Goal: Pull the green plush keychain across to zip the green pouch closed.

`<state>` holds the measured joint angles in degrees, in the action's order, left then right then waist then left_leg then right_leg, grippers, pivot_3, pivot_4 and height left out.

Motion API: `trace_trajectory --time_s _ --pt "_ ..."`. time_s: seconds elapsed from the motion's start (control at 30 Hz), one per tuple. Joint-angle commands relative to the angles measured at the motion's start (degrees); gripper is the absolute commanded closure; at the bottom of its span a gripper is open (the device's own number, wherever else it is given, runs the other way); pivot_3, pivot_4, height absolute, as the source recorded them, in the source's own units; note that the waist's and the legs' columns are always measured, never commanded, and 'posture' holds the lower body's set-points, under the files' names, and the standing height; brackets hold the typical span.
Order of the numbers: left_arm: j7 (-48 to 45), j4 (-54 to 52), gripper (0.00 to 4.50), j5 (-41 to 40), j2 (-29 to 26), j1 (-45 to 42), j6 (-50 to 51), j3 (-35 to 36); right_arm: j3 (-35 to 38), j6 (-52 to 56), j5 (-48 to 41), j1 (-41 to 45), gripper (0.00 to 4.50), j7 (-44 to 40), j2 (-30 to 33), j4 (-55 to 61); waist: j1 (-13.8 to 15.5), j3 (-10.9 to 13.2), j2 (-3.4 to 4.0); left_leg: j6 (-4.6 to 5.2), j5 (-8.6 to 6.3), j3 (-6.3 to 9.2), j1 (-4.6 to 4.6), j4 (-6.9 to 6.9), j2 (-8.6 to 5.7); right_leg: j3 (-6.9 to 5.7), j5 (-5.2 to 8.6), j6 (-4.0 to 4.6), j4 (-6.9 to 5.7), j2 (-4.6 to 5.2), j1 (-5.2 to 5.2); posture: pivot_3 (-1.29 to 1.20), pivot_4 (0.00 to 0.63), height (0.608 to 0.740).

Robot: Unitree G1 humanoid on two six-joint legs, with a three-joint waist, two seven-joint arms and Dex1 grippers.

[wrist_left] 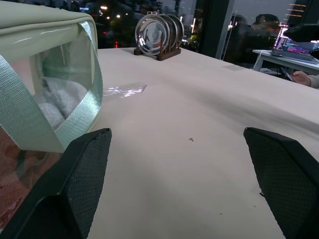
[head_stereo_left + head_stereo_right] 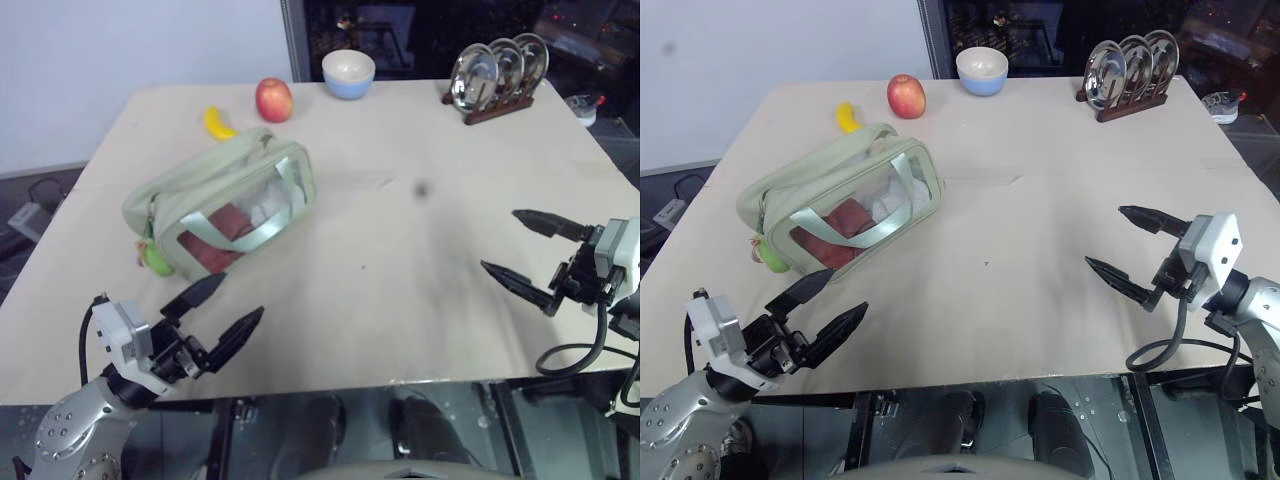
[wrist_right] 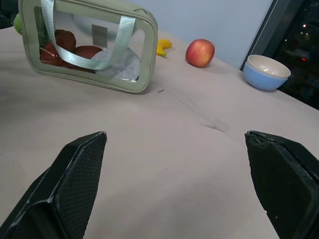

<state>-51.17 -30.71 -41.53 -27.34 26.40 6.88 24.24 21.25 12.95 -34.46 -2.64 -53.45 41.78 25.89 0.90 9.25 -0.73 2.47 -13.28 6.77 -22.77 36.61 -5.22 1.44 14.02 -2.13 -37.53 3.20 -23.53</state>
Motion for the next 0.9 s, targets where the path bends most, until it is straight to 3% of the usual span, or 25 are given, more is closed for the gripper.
trace_trajectory --time_s 0.03,0.4,0.7,0.9 --pt "0.5 -1.0 0.09 -0.5 0.1 -0.2 -0.5 0.2 0.1 -0.3 0.3 1.1 0.00 0.7 0.9 1.7 0.0 0.0 0.00 0.00 0.00 0.00 0.00 0.00 0.00 0.00 0.00 0.00 0.00 0.00 0.00 0.00 0.150 0.740" --pt "3.0 -0.7 0.09 -0.9 0.8 -2.5 0.1 -1.3 -8.3 0.2 10.6 7.9 0.00 7.4 1.1 4.2 -0.1 0.0 0.00 0.00 0.00 -0.01 -0.01 0.00 -0.01 0.01 -0.03 -0.04 0.00 0.00 -0.01 0.00 0.150 0.740" --pt "9.9 1.2 0.09 0.7 3.8 -3.2 0.2 -0.3 -20.1 -3.5 16.8 18.4 0.00 5.9 -1.8 0.5 -0.1 0.0 0.00 -0.01 0.00 0.00 0.01 0.00 -0.01 0.00 -0.04 -0.06 0.01 -0.02 -0.01 0.00 0.150 0.740" --pt "14.2 3.8 0.09 1.7 6.1 -3.4 0.1 1.0 -33.6 -8.4 30.2 37.4 0.00 7.1 -8.6 -11.5 -0.7 0.0 -0.01 -0.04 0.02 -0.06 0.08 0.01 0.02 0.00 -0.05 -0.05 -0.16 -0.06 -0.09 0.00 0.150 0.740"
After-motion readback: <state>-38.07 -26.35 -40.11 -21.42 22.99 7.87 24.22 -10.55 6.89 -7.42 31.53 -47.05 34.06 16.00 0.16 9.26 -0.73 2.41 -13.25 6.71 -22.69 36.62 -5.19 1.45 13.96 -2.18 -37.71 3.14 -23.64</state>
